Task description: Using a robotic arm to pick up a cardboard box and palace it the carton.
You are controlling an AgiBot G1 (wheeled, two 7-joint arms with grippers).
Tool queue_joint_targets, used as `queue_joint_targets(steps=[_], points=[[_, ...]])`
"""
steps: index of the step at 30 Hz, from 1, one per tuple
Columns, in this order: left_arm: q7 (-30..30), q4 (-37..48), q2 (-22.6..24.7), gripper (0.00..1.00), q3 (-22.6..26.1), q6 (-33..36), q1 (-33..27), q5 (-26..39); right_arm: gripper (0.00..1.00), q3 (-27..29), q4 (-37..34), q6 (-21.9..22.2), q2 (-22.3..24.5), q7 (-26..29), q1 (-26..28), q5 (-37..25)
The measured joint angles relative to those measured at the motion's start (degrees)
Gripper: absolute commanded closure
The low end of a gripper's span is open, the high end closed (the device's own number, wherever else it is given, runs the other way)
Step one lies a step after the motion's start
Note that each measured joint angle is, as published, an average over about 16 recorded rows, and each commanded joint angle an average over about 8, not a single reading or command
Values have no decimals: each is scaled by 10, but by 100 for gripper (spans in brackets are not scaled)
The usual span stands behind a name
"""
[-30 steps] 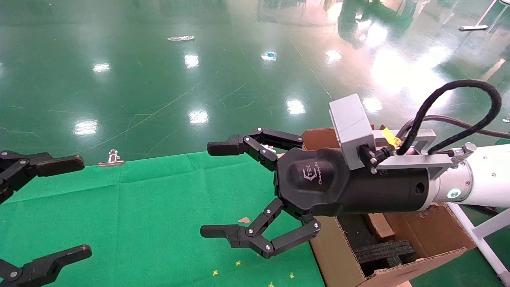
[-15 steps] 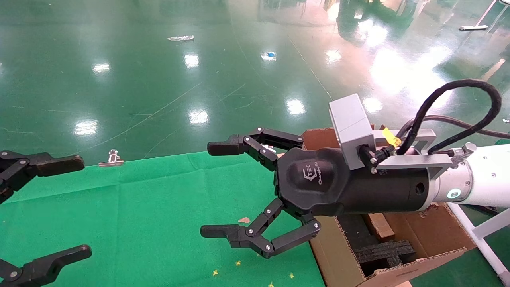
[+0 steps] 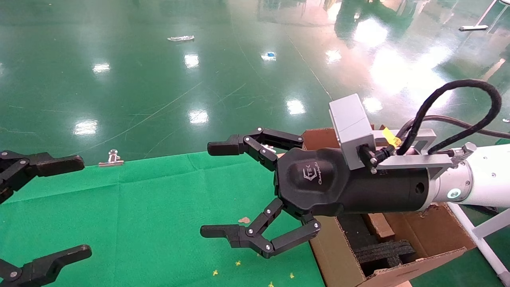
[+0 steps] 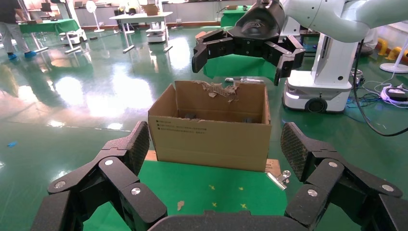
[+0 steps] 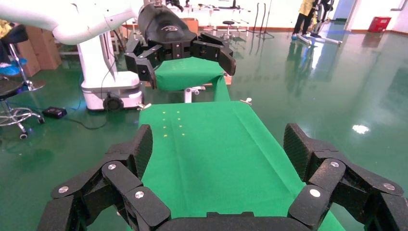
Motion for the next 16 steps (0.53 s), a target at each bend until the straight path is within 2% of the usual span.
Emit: queue_joint_targets(steps=[16], points=[[0, 0, 0, 0, 0, 0, 0, 0, 0, 0, 0, 0, 0, 0, 0, 0]])
